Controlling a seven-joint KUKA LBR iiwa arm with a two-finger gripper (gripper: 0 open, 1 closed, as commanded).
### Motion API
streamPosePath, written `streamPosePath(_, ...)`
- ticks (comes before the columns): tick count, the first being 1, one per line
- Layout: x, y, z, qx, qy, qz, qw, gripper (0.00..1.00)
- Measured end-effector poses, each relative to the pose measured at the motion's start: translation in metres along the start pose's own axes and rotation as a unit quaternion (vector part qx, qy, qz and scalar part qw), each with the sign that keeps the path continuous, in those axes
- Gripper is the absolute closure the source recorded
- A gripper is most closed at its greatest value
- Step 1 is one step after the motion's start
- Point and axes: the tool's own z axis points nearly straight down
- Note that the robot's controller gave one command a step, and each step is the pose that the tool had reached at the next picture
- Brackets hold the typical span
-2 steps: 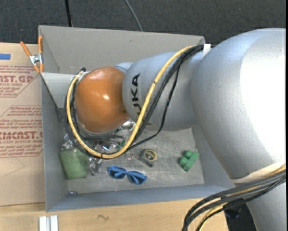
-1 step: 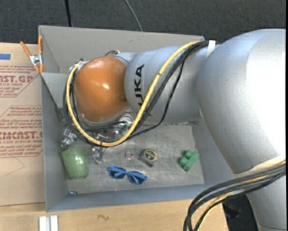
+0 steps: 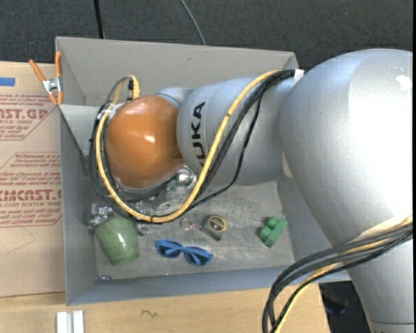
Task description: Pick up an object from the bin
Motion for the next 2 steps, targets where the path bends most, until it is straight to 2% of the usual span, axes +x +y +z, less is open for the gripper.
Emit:
streamPosePath(1,-0.0011,0.0335,-0.0011,0.002,-0.0004,-0.169,0.9856,0.0)
streamPosePath(2,-0.0001,0.0324,-0.0016,0.002,0.0002,-0.168,0.9858,1.0)
